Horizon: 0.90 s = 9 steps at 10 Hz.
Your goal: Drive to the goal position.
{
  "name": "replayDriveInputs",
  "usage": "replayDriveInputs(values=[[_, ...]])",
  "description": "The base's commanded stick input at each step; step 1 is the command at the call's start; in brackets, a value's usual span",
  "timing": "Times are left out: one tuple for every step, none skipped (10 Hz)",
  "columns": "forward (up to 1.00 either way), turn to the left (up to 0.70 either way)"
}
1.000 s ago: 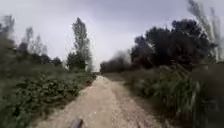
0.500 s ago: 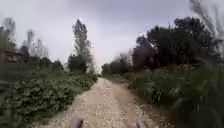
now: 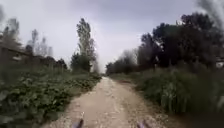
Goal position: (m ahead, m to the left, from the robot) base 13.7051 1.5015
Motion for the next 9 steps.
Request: replayDriveInputs(values=[[0.85,0.0],[0.85,0.0],[0.85,0.0],[0.85,-0.03],[0.85,-0.34],[0.85,-0.34],[0.85,-0.19],[0.85,-0.02],[0.85,0.0]])
